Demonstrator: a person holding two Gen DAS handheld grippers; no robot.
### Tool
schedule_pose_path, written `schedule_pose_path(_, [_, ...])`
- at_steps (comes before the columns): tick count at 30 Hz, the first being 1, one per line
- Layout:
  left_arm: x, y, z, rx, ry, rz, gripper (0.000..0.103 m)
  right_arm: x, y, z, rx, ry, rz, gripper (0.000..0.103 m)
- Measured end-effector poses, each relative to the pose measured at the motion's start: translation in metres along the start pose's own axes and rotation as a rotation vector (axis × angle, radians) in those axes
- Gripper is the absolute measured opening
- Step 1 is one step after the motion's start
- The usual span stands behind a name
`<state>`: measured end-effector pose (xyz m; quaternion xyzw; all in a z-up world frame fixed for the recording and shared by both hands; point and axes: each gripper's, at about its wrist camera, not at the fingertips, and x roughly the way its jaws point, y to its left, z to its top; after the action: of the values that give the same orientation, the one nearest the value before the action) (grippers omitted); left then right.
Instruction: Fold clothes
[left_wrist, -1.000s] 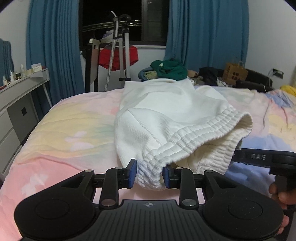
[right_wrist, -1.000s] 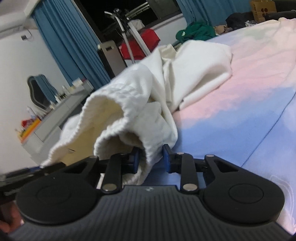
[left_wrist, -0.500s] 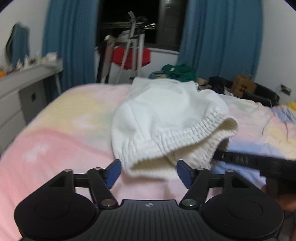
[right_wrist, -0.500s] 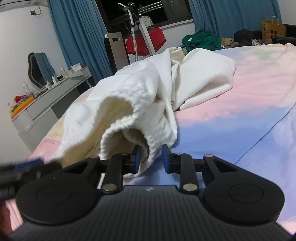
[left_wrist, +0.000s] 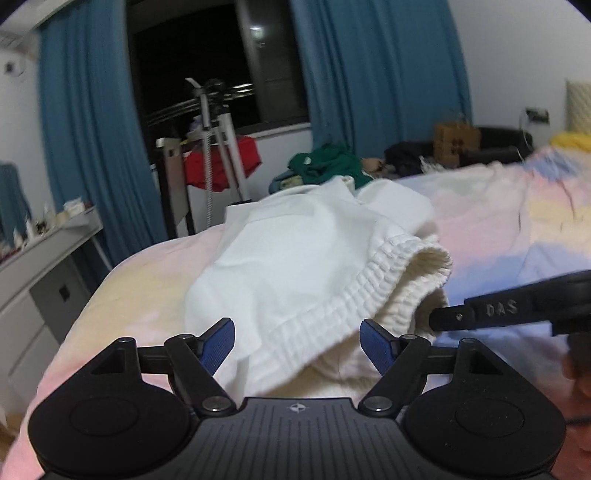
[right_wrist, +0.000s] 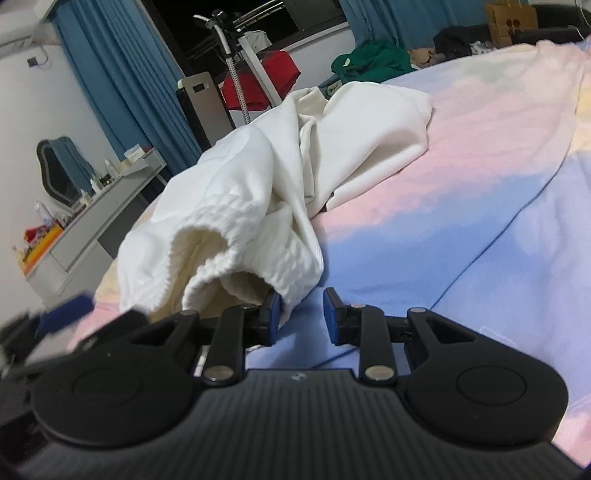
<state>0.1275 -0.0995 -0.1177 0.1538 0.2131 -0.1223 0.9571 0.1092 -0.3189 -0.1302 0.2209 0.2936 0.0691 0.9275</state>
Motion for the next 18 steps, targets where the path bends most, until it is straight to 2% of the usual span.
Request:
schedule_pose_path(3, [0.017, -0.012, 0.009, 0.065, -0.007, -0.029, 0.070, 0.001, -0.001, -0.001, 0.014, 0.000, 0.001, 0.029])
schedule_pose_path(8, [0.035, -0.021, 0.023, 0.039, -0.056, -0.073, 0.060, 0.007, -0.010, -0.003, 0.067, 0.001, -0.007, 0.029])
schedule_pose_path(11, [0.050, -0.022, 0.035, 0.005, -0.062, -0.107, 0.048, 0.015, -0.016, -0.003, 0.107, 0.005, 0.016, 0.029])
schedule_pose_path(12, [0.055, -0.020, 0.040, -0.009, -0.058, -0.124, 0.032, 0.018, -0.018, -0.004, 0.116, 0.007, 0.023, 0.029])
schedule_pose_path(13, [0.060, -0.017, 0.046, -0.029, -0.055, -0.140, 0.021, 0.022, -0.016, -0.004, 0.099, 0.009, 0.026, 0.029])
schedule_pose_path(14, [0.061, -0.012, 0.051, -0.062, -0.059, -0.150, 0.020, 0.026, -0.013, -0.005, 0.077, 0.012, 0.031, 0.029])
schedule_pose_path(16, [0.060, 0.005, 0.063, -0.149, -0.081, -0.158, 0.010, 0.036, -0.008, -0.006, 0.030, 0.016, 0.041, 0.029])
schedule_pose_path(18, [0.049, 0.035, 0.073, -0.257, -0.115, -0.139, 0.010, 0.043, -0.001, -0.007, -0.033, 0.008, 0.040, 0.021])
